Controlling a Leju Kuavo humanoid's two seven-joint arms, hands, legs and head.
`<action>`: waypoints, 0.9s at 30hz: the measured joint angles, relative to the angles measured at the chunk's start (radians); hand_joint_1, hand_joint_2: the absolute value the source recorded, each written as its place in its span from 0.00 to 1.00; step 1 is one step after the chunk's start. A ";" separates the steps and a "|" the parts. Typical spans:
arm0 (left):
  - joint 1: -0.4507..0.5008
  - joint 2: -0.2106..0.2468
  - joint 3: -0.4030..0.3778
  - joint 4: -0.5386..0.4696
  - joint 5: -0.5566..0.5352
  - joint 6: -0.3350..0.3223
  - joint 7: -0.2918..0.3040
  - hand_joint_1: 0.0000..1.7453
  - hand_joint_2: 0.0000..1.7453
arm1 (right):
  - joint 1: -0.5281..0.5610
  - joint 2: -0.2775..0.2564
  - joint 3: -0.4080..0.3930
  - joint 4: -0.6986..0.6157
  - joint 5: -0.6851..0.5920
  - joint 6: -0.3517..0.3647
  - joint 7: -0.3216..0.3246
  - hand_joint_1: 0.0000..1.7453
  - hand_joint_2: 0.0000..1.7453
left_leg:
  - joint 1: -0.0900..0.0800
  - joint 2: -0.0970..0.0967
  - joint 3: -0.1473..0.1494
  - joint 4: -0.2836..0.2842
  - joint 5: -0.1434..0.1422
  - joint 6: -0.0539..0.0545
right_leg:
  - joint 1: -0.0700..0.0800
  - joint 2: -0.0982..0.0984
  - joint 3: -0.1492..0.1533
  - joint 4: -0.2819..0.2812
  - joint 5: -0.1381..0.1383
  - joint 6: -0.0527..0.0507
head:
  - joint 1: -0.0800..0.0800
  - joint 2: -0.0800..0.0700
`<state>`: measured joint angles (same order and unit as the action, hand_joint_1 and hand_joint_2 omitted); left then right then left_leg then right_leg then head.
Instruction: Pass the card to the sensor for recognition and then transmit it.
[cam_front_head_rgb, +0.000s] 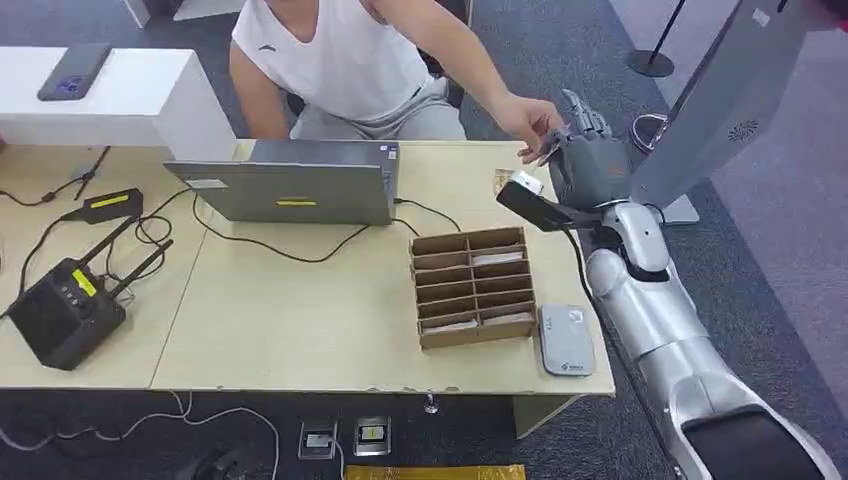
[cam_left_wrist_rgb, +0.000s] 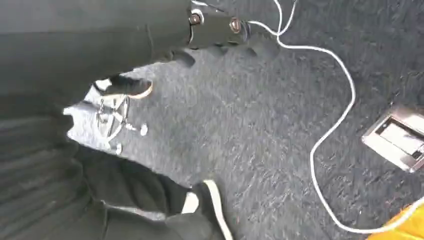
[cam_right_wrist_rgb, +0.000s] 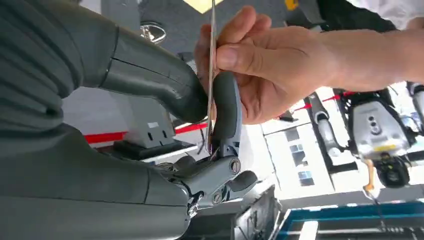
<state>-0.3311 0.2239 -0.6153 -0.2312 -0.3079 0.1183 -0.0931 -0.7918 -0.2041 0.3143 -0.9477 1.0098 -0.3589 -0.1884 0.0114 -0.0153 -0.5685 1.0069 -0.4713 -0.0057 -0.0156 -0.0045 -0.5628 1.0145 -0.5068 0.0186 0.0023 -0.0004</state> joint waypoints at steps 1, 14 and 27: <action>-0.002 0.001 0.000 0.000 0.000 0.000 0.000 0.00 1.00 | -0.002 0.002 0.000 0.021 0.000 -0.005 0.000 1.00 1.00 | 0.000 0.000 0.000 0.000 0.000 0.000 | 0.000 0.000 0.000 0.000 0.000 0.000 | 0.000 0.000; -0.005 0.012 0.003 -0.002 -0.014 0.002 0.000 0.00 1.00 | -0.037 0.009 0.011 0.248 -0.036 -0.096 -0.025 0.00 1.00 | 0.000 0.000 0.000 0.000 0.000 0.000 | 0.000 0.000 0.000 0.000 0.000 0.000 | 0.000 0.000; 0.051 0.009 0.031 -0.001 0.017 0.021 0.002 0.00 1.00 | -0.102 -0.042 0.005 0.285 -0.119 -0.202 -0.061 0.00 1.00 | 0.000 0.001 0.000 0.000 0.000 0.000 | 0.000 0.001 -0.001 0.000 0.000 0.000 | 0.000 0.000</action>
